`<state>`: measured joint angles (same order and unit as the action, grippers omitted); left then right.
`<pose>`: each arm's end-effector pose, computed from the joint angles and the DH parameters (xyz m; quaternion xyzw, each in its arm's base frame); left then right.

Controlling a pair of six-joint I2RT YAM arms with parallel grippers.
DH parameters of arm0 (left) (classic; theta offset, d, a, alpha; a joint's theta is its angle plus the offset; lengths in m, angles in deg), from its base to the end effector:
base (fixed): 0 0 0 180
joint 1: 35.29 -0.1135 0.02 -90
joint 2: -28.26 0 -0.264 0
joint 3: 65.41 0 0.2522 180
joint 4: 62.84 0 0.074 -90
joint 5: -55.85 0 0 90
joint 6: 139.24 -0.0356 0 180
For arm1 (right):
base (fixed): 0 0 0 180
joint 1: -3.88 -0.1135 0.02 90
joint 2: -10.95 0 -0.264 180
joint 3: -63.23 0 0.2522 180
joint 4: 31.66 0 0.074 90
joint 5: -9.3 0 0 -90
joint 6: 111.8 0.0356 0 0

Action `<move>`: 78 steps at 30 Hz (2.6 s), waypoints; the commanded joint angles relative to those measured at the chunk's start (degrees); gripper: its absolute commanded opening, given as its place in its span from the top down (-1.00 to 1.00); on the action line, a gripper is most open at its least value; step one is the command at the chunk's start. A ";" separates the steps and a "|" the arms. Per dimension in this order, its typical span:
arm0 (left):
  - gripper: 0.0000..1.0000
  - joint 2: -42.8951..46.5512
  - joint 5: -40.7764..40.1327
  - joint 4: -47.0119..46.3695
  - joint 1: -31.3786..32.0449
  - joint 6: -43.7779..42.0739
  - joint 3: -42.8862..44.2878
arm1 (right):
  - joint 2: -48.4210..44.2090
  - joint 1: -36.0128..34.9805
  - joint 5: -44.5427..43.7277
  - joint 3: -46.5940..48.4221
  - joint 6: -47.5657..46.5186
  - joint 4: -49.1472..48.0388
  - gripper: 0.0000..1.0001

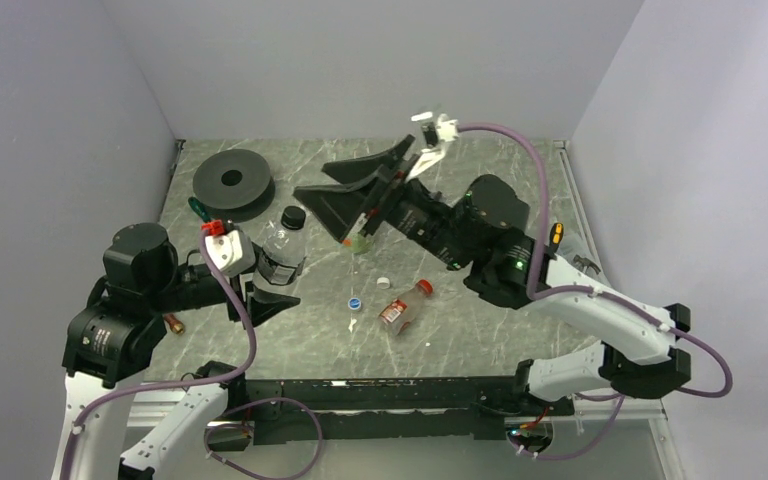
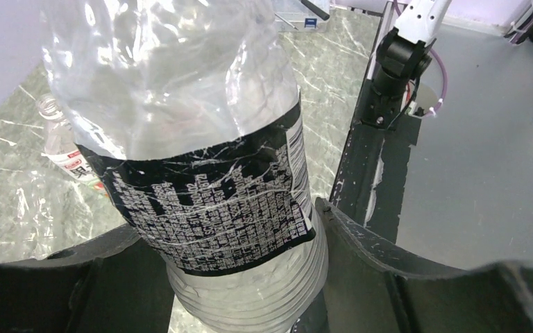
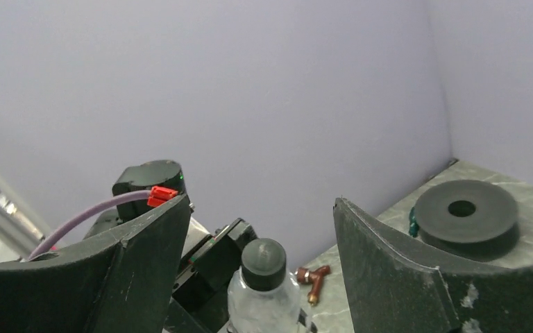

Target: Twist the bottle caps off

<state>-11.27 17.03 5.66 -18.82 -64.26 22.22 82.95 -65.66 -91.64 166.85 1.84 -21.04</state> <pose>0.0641 -0.0479 0.4357 0.4382 0.6459 -0.3612 0.5102 0.0954 0.2365 0.5358 -0.1475 0.5498 0.5589 0.6030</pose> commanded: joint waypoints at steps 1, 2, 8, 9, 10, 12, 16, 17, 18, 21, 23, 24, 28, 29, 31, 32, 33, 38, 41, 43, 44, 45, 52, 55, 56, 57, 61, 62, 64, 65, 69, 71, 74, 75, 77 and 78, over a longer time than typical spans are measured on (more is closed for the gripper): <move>0.10 0.49 0.15 -0.94 -0.21 -4.47 -0.48 | 5.11 -0.25 7.83 4.28 1.38 6.67 -0.55; 0.10 0.59 -0.19 -1.07 -0.21 -4.68 -0.58 | 5.55 -0.25 8.36 4.41 1.49 6.42 -0.53; 0.10 0.76 -0.55 -1.82 -0.21 -4.66 -1.03 | 7.90 -0.25 8.26 5.62 2.53 7.18 -0.33; 0.11 0.77 -0.60 -1.95 -0.21 -4.62 -1.15 | 7.92 -0.25 8.20 5.31 2.74 6.76 -0.26; 0.11 0.72 -0.70 -2.11 -0.21 -4.51 -1.32 | 7.89 -0.25 7.96 5.05 2.92 6.24 -0.19; 0.11 0.89 -0.66 -2.34 -0.21 -4.40 -1.67 | 7.57 -0.25 7.11 4.39 3.15 5.39 -0.06; 0.11 1.02 -0.55 -2.19 -0.21 -4.65 -2.20 | 7.09 -0.25 6.20 3.23 2.83 3.60 -0.12; 0.12 1.10 -0.64 -2.26 -0.21 -4.66 -2.25 | 7.09 -0.25 5.93 3.20 2.82 3.54 -0.17; 0.11 1.14 -0.56 -2.27 -0.21 -4.66 -2.34 | 7.02 -0.25 5.71 3.20 2.71 3.41 -0.19; 0.12 1.14 -0.60 -2.00 -0.21 -4.99 -2.36 | 7.07 -0.25 5.53 2.96 2.55 3.32 -0.15; 0.11 1.20 -0.64 -1.84 -0.21 -5.18 -2.52 | 7.30 -0.25 5.83 3.01 2.66 3.39 0.13; 0.09 1.17 -0.71 -1.90 -0.21 -5.14 -2.52 | 7.41 -0.25 5.91 3.03 2.79 3.40 0.29; -0.23 1.13 -1.10 -2.86 -0.21 -3.43 -2.88 | 7.62 -0.25 5.81 2.59 3.16 3.57 0.79; -0.33 1.00 -1.28 -3.19 -0.21 -2.87 -2.96 | 7.53 -0.25 5.65 2.38 3.23 3.56 0.85; -0.73 0.67 -1.99 -4.27 -0.21 -1.00 -2.94 | 7.26 -0.25 5.31 1.81 3.17 3.41 0.90; -0.94 0.49 -2.35 -5.01 -0.21 0.32 -2.99 | 7.02 -0.29 5.19 1.54 3.17 3.40 0.92; -0.98 0.28 -2.59 -5.88 -0.21 1.60 -2.95 | 6.99 -0.33 5.02 1.42 3.05 3.40 0.95; -0.99 -1.62 -1.44 -10.49 -0.21 8.11 -2.37 | 8.21 -2.96 0.11 2.35 -0.43 3.78 1.00; -0.85 -2.59 -0.57 -9.76 -0.21 7.79 -1.79 | 8.76 -4.63 -4.35 2.77 -2.91 3.87 1.00; -0.68 -2.61 -1.65 -9.24 -0.21 7.00 -1.87 | 8.97 -5.67 -6.66 2.81 -4.26 3.43 1.00; -0.62 -2.53 -2.23 -9.14 -0.21 6.81 -1.96 | 9.17 -6.14 -7.37 2.97 -4.89 3.40 1.00; -0.60 -2.46 -2.64 -9.13 -0.21 6.73 -1.95 | 9.40 -6.75 -8.19 3.17 -5.44 3.36 1.00; -0.03 -2.29 -4.35 -10.12 -0.21 6.67 -1.58 | 11.44 -8.97 -14.47 5.14 -7.54 3.44 1.00; 0.22 -1.87 -5.87 -10.46 -0.21 6.00 -1.92 | 11.87 -9.52 -17.21 6.12 -7.31 4.27 1.00; 0.28 -1.74 -6.34 -10.53 -0.21 5.98 -2.09 | 12.09 -9.68 -17.72 6.38 -7.26 4.50 1.00; 0.31 -1.77 -6.30 -10.42 -0.21 5.90 -2.10 | 12.22 -9.80 -17.79 6.52 -7.33 4.61 1.00; 0.43 -2.16 -3.33 -9.69 -0.21 5.94 -1.29 | 11.59 -9.83 -15.45 5.75 -8.53 3.41 1.00; 0.46 -2.33 -1.36 -9.21 -0.21 6.09 -0.69 | 11.00 -9.83 -13.44 5.04 -9.10 2.04 1.00; 0.47 -2.83 4.19 -7.97 -0.21 6.52 0.75 | 9.05 -9.49 -7.34 2.80 -10.17 -1.00 1.00; 0.46 -3.24 7.41 -7.17 -0.21 6.66 1.68 | 7.75 -9.10 -3.20 1.26 -10.53 -2.54 1.00; 0.36 -5.57 19.58 -3.68 -0.21 7.79 5.32 | 2.83 -5.38 17.88 -5.04 -9.25 -11.36 1.00; 0.36 -6.14 23.32 -3.40 -0.21 8.88 6.51 | 1.87 -2.79 28.13 -6.60 -7.93 -14.57 1.00; 0.36 -5.92 25.61 -5.14 -0.21 10.94 6.86 | 2.49 0.25 39.54 -6.12 -6.55 -15.91 1.00; 0.36 -5.91 25.64 -4.88 -0.22 10.87 7.05 | 2.93 0.85 42.10 -5.39 -6.69 -15.37 1.00; 0.36 -6.00 25.53 -3.65 -0.30 9.73 7.36 | 3.65 1.15 44.29 -3.73 -8.33 -12.88 1.00; 0.37 -6.00 25.35 -3.18 -0.30 9.01 7.30 | 4.06 1.16 45.07 -2.79 -9.29 -11.36 1.00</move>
<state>-17.72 36.64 2.75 -18.82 -55.08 26.87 87.24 -65.47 -60.49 160.56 -5.92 -31.86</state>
